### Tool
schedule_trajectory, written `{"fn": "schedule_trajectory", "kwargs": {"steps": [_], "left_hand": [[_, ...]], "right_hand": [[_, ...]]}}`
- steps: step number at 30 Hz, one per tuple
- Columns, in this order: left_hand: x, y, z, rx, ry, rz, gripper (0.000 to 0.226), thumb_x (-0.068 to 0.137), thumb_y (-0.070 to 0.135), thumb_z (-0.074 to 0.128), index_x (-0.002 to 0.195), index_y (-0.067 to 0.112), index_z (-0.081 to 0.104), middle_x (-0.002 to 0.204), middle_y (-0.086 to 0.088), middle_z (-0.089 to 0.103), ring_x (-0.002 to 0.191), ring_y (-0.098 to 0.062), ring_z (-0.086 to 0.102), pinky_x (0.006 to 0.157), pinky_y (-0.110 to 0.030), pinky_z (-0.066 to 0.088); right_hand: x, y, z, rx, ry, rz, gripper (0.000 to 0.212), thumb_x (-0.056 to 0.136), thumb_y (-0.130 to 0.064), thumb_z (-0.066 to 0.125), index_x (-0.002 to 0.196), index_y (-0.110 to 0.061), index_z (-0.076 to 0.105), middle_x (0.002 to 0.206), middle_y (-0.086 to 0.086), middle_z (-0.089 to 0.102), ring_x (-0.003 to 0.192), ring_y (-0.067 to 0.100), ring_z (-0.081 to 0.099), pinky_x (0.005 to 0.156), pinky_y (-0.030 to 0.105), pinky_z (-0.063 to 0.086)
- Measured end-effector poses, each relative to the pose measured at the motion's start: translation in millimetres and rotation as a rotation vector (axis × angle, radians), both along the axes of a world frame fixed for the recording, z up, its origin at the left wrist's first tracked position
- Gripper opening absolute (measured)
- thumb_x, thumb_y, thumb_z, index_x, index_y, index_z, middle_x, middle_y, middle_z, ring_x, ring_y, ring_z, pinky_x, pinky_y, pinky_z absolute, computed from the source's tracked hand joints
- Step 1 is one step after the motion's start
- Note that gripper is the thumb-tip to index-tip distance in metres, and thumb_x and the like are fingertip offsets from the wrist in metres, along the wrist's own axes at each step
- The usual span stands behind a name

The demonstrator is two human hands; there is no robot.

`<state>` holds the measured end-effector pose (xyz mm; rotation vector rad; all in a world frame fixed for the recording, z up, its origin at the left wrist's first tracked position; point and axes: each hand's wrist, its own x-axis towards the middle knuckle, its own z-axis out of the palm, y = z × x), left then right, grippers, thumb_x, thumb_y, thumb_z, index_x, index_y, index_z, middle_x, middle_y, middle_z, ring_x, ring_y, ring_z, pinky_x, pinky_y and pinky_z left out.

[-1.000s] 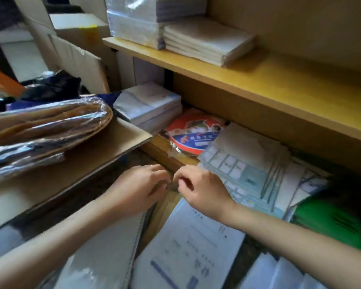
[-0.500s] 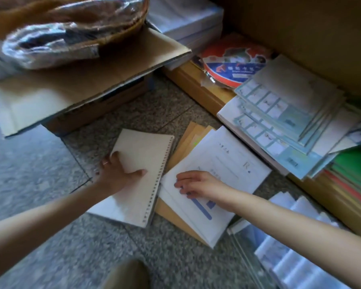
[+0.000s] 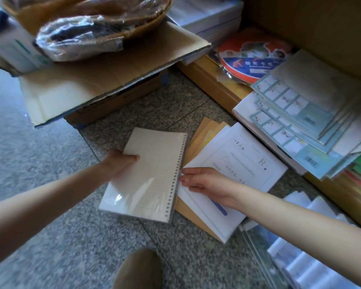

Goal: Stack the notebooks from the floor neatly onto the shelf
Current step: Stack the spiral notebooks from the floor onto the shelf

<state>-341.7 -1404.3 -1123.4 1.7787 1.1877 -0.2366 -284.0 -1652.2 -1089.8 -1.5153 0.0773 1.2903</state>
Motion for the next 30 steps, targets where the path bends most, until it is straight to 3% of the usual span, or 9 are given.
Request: {"fn": "schedule_trajectory", "kwargs": {"steps": [4,7,10,12,14,17,20,25,30], "left_hand": [[2,-9,16,0.139,-0.072,0.018,0.036,0.098,0.022,0.046,0.122,-0.004,0.054,0.12,-0.029,0.056,0.11,-0.04,0.055,0.089,-0.037,0.044],[2,-16,32,0.123,-0.201,0.038,0.035,0.098,0.027,0.043,0.113,0.0,0.06,0.109,-0.035,0.059,0.101,-0.045,0.058,0.08,-0.043,0.048],[9,-32,50,0.065,-0.302,-0.004,0.026,0.098,0.028,0.043,0.088,0.012,0.061,0.067,-0.023,0.055,0.062,-0.025,0.062,0.049,-0.027,0.042],[20,-48,63,0.004,-0.348,-0.006,0.025,0.098,0.026,0.043,0.081,0.015,0.056,0.057,-0.009,0.045,0.04,-0.016,0.048,0.033,-0.015,0.031],[32,-62,70,-0.053,-0.388,-0.035,0.02,0.099,0.026,0.043,0.087,0.016,0.056,0.061,-0.007,0.047,0.047,-0.017,0.044,0.032,-0.012,0.028],[45,-75,80,-0.177,-0.47,-0.075,0.023,0.098,0.024,0.044,0.08,0.017,0.055,0.078,-0.009,0.054,0.065,-0.02,0.049,0.052,-0.021,0.038],[51,-86,94,-0.233,-0.568,-0.242,0.018,0.098,0.021,0.045,0.081,0.017,0.052,0.081,-0.015,0.047,0.065,-0.019,0.045,0.054,-0.025,0.033],[53,-97,122,-0.207,-0.703,-0.647,0.015,0.097,0.015,0.045,0.085,0.01,0.052,0.067,0.006,0.05,0.054,0.001,0.047,0.047,-0.011,0.037],[67,-109,157,-0.159,-0.592,-0.94,0.024,0.093,0.023,0.049,0.085,0.002,0.054,0.069,0.001,0.05,0.058,-0.002,0.048,0.05,-0.013,0.038]], "right_hand": [[-5,-3,0,0.086,0.033,0.009,0.033,0.091,-0.004,0.052,0.122,-0.01,0.06,0.117,0.005,0.063,0.108,0.012,0.053,0.094,0.023,0.04],[-9,-9,2,0.197,0.132,-0.12,0.027,0.093,-0.006,0.049,0.117,-0.006,0.061,0.113,0.01,0.064,0.105,0.02,0.058,0.104,0.033,0.041],[-5,-23,11,0.273,0.123,-0.205,0.021,0.093,-0.013,0.05,0.11,-0.007,0.059,0.096,0.008,0.068,0.087,0.02,0.065,0.085,0.031,0.053],[4,-36,20,0.277,0.042,-0.236,0.029,0.092,-0.023,0.055,0.115,-0.005,0.054,0.095,0.008,0.067,0.084,0.021,0.064,0.076,0.032,0.055],[16,-50,30,0.276,-0.04,-0.274,0.037,0.087,-0.03,0.059,0.116,-0.008,0.051,0.097,0.008,0.065,0.083,0.02,0.063,0.073,0.031,0.055],[39,-70,54,0.308,-0.14,-0.335,0.037,0.087,-0.03,0.055,0.118,-0.011,0.052,0.097,0.006,0.067,0.078,0.018,0.065,0.067,0.029,0.055],[64,-91,76,0.302,-0.207,-0.453,0.03,0.086,-0.023,0.056,0.114,-0.015,0.051,0.078,-0.002,0.068,0.062,0.011,0.063,0.054,0.023,0.054],[77,-122,101,0.034,-0.479,-0.079,0.021,0.084,-0.032,0.065,0.102,-0.021,0.061,0.074,-0.001,0.061,0.05,0.006,0.054,0.045,0.015,0.044],[63,-120,119,0.062,-0.485,0.231,0.079,0.055,-0.071,0.071,0.113,-0.02,0.055,0.09,-0.006,0.073,0.075,0.013,0.07,0.056,0.021,0.053]]}}
